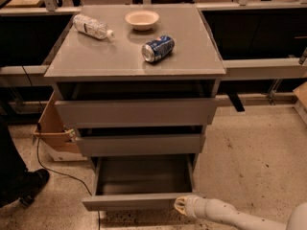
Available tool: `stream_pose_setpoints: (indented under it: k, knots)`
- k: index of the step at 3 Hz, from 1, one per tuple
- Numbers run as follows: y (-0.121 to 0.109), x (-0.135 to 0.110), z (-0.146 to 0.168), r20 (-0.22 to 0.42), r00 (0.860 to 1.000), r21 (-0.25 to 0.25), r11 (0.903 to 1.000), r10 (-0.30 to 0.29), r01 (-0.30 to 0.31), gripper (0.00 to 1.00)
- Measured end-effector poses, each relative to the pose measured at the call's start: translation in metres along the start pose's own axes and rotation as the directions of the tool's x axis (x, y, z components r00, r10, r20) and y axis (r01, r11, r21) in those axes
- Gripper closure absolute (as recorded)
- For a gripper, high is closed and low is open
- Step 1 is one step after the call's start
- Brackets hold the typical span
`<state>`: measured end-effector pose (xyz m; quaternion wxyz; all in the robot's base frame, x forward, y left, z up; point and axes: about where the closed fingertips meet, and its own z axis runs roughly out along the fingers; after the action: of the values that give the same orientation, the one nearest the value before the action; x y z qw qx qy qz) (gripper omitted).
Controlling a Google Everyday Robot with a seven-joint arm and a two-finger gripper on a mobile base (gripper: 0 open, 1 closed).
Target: Close bottom drawer
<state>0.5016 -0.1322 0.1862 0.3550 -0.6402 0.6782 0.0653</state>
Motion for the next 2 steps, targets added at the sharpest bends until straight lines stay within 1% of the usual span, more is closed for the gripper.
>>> stream_pose_setpoints:
  k: [1, 2]
  knots:
    - [-0.009, 0.005, 0.01, 0.004, 1.0, 0.027, 0.9996, -0.012, 0.012, 1.0]
    - [-0.023, 0.005, 0.018, 0.006, 0.999, 0.072, 0.9968, -0.037, 0.036, 1.0]
